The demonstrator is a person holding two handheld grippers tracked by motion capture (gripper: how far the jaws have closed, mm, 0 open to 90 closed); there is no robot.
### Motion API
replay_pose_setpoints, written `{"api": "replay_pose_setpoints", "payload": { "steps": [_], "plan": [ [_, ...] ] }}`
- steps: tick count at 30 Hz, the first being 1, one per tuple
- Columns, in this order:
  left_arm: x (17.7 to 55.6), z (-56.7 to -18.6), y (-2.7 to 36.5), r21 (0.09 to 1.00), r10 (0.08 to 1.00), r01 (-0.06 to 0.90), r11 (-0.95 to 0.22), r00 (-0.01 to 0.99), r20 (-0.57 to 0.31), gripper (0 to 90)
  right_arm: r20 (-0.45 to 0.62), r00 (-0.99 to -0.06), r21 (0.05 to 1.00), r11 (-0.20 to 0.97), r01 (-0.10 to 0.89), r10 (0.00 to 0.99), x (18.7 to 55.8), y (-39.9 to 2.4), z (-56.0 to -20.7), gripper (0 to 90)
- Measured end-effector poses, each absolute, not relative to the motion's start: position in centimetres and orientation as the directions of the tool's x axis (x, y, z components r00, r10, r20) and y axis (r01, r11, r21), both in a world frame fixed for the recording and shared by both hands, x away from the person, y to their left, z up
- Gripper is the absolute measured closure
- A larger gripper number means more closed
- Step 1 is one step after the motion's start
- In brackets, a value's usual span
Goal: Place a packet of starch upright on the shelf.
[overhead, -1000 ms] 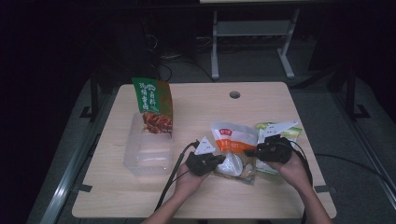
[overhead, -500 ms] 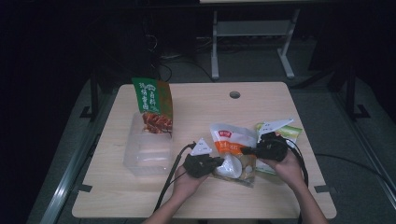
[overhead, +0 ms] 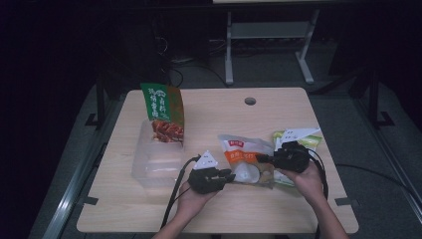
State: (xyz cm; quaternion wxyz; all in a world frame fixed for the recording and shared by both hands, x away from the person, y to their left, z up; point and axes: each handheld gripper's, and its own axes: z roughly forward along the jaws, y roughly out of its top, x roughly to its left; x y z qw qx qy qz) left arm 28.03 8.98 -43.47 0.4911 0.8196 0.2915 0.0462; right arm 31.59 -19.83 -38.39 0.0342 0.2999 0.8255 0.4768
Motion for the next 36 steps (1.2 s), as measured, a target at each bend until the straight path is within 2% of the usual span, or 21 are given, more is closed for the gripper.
{"api": "replay_pose_setpoints", "payload": {
  "steps": [10, 18, 36],
  "plan": [
    [25.9, -42.9, 10.1, 0.842, 0.508, 0.383, -0.379, 0.847, -0.157, 68.7, 0.176, -0.816, 0.805, 0.396, 0.442, 0.551, 31.6, -18.8, -36.6, 89.9],
    [25.0, -43.2, 10.7, 0.843, 0.512, 0.349, -0.410, 0.853, -0.104, 58.5, 0.167, -0.815, 0.810, 0.395, 0.434, 0.555, 32.2, -17.8, -35.5, 89.9],
    [23.8, -43.3, 11.5, 0.841, 0.500, 0.349, -0.413, 0.859, -0.111, 50.7, 0.111, -0.860, 0.837, 0.420, 0.351, 0.499, 33.4, -13.4, -31.3, 89.9]
  ]
}}
